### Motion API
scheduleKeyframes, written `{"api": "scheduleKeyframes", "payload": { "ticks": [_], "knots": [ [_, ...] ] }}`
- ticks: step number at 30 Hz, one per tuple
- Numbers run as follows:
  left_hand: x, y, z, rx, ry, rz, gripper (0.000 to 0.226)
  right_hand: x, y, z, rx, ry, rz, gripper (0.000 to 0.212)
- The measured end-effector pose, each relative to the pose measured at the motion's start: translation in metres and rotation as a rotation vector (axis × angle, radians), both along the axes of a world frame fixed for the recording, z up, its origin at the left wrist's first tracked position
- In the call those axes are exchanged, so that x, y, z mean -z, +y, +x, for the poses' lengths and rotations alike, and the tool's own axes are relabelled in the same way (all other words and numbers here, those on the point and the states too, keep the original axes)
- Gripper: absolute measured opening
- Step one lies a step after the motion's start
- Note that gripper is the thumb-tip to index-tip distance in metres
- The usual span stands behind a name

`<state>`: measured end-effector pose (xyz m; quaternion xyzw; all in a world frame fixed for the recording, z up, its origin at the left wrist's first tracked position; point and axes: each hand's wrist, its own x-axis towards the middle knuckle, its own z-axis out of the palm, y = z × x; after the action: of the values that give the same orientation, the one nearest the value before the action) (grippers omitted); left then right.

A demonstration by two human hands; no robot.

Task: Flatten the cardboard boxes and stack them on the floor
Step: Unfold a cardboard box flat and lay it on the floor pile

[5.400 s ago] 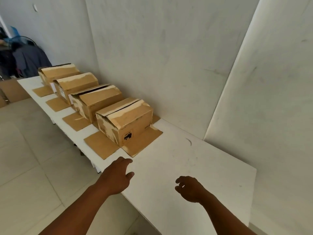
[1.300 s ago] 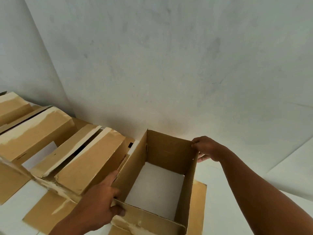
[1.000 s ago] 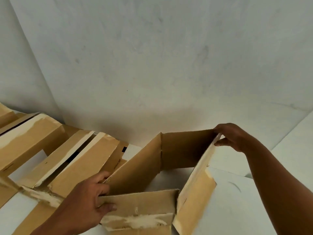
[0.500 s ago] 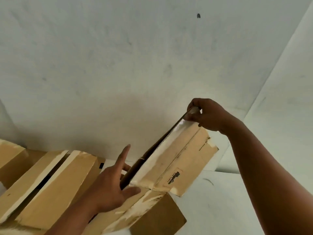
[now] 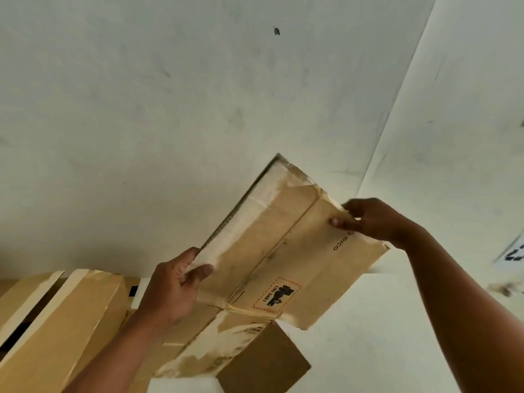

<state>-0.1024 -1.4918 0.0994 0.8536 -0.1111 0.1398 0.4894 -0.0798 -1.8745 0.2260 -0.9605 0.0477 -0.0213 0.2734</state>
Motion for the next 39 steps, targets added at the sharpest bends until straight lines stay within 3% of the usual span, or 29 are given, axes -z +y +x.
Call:
{"api": "scheduleKeyframes", "payload": {
  "ticks": [2, 5, 8, 12, 14, 16, 22, 26, 33, 36, 39],
  "knots": [
    [-0.001, 0.001, 0.009, -0.017, 0.077, -0.067, 0.058, 0.008, -0.030, -0.005, 0.028, 0.047, -0.023, 0.054],
    [-0.001, 0.002, 0.018, 0.025, 0.116, -0.126, 0.071, 0.010, -0.066, -0.011, 0.031, 0.083, 0.025, 0.043],
    [0.006, -0.008, 0.021, 0.032, 0.204, -0.262, 0.068, 0.013, -0.098, -0.013, 0.030, 0.070, 0.184, 0.032],
    [0.040, -0.033, 0.027, 0.009, 0.347, -0.410, 0.023, 0.039, -0.119, -0.010, -0.006, 0.016, 0.872, 0.065],
    [0.058, -0.050, 0.028, -0.046, 0.421, -0.476, 0.020, 0.068, -0.114, -0.005, 0.001, 0.055, 1.004, 0.054],
    [0.076, -0.067, 0.028, -0.085, 0.494, -0.524, 0.014, 0.109, -0.102, -0.001, 0.024, 0.157, 1.012, 0.041],
    [0.131, -0.104, 0.033, -0.228, 0.600, -0.452, 0.004, 0.220, -0.089, 0.009, 0.201, 0.283, 0.902, 0.051],
    [0.166, -0.110, 0.034, -0.355, 0.687, -0.311, 0.029, 0.268, -0.090, 0.023, 0.297, 0.331, 0.852, 0.021],
    [0.208, -0.098, 0.040, -0.480, 0.896, -0.310, 0.037, 0.323, -0.085, 0.047, 0.251, 0.511, 0.888, 0.017],
    [0.202, -0.072, 0.035, -0.429, 0.982, -0.495, 0.020, 0.332, -0.091, 0.051, 0.322, 0.580, 1.190, 0.040],
    [0.188, -0.050, 0.026, -0.353, 1.028, -0.713, 0.023, 0.348, -0.089, 0.046, 0.435, 0.659, 1.403, 0.068]
  ]
}}
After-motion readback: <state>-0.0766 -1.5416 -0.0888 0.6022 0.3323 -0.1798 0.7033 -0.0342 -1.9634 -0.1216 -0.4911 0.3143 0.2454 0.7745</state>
